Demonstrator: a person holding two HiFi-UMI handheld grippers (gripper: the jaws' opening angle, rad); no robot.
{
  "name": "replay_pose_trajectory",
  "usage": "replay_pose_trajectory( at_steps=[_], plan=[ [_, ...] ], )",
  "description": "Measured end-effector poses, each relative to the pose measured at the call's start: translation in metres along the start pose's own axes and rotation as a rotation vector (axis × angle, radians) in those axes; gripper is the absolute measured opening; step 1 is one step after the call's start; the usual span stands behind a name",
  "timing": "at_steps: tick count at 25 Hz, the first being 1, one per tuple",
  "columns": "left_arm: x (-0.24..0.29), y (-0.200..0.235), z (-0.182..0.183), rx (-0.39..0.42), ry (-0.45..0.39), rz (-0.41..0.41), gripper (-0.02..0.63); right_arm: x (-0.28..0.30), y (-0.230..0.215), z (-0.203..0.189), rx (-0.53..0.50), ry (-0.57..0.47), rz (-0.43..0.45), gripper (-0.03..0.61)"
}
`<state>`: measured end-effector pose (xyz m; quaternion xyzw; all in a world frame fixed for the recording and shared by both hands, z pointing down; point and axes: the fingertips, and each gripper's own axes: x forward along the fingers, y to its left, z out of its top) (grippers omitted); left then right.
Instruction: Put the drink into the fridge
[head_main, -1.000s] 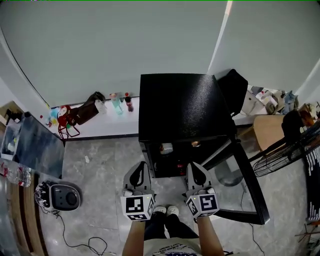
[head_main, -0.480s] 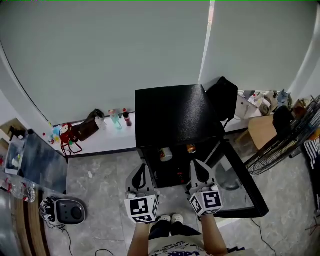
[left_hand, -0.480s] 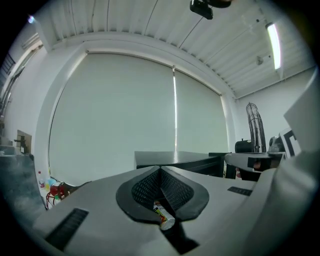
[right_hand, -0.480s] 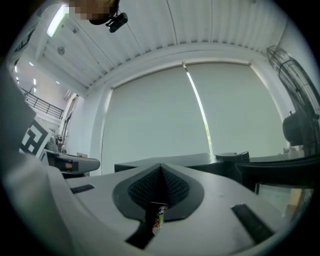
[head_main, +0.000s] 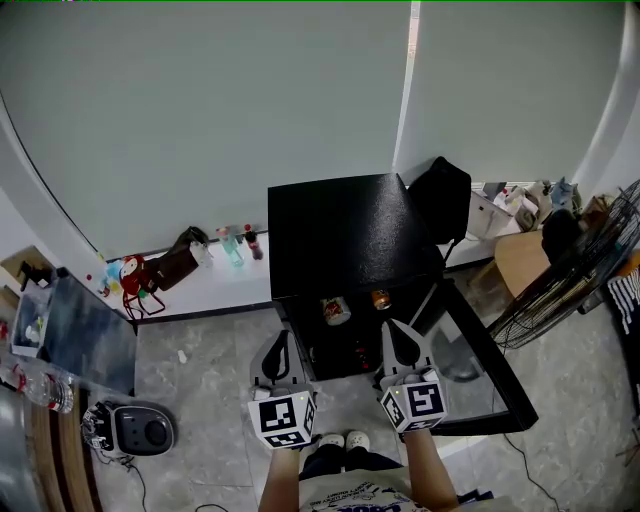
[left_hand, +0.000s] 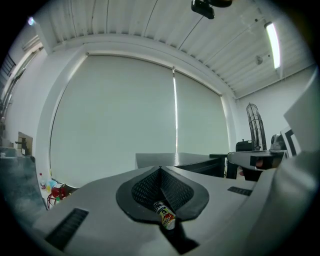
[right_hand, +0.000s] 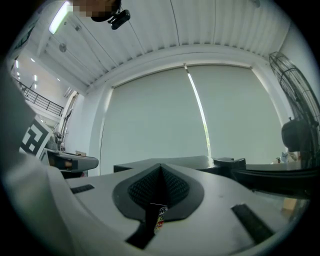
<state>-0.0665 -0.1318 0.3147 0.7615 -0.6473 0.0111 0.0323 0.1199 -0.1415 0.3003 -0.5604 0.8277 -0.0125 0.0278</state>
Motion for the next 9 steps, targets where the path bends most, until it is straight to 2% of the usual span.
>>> replay_pose_trajectory(
  at_steps=[9],
  plan=[
    [-0.0001,0.0078,0.0053,-0.003,-0.013,0.01,0.006,0.0018,0.005,0.0045,0.002,-0.013,0.006,-0.003]
  ],
)
